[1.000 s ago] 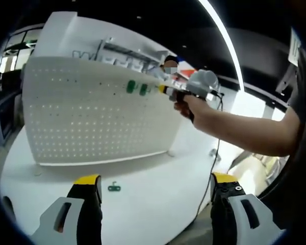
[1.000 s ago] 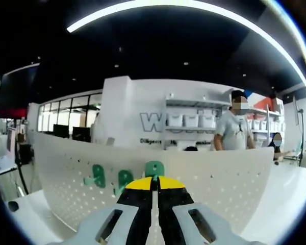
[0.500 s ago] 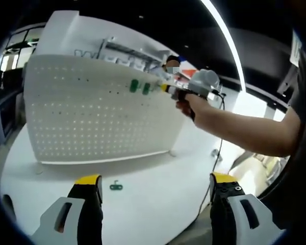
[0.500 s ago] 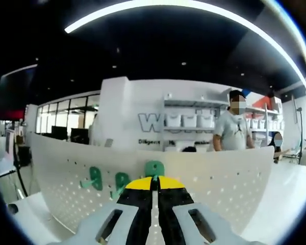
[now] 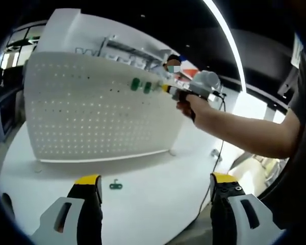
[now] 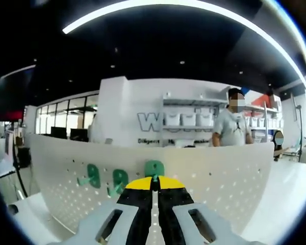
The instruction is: Insert the hook assembly into the mounting plate slot until the hook locks in place.
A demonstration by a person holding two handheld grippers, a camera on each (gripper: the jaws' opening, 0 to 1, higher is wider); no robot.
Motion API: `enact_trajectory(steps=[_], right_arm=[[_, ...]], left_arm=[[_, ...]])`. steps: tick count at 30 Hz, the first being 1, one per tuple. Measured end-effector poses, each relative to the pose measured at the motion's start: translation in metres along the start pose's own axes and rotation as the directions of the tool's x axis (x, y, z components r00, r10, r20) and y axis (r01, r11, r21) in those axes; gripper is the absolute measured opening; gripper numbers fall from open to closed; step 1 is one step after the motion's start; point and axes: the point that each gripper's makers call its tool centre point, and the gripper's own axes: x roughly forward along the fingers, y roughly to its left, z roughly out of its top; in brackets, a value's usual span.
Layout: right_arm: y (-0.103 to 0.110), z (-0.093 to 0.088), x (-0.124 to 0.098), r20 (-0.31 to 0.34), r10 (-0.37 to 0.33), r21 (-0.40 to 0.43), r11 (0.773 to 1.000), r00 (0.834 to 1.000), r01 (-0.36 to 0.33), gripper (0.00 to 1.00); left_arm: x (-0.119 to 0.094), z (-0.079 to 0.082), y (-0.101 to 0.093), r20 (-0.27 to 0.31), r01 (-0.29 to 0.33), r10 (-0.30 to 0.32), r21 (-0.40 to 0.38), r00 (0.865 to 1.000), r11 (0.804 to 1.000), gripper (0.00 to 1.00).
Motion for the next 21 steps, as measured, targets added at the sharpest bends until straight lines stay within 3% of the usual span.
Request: enact_trajectory(steps=[14, 16, 21], right_arm=[[-0.001, -0.012, 0.0, -0.033, -0.009, 0.004, 1.0, 0.999, 0.009, 0.0], [-0.001, -0.015, 0.002, -0.036, -0.006, 0.034, 0.999, 0.999, 0.008, 0.0], [0.001, -0.016, 0.003, -0.036, -0.013, 0.012, 1.0, 0.999, 0.013, 0.0]], left_arm=[[0.001, -0.009, -0.001, -0.036, 0.011, -0.012, -0.001, 0.999, 1.0, 0.9], [0.0, -0.009, -0.001, -0.031, 0.011, -0.011, -0.003, 0.999, 1.0, 0.9], [-0.001, -0.008, -0.002, -0.024, 0.008, -0.008, -0.007, 1.0, 1.0, 0.9]])
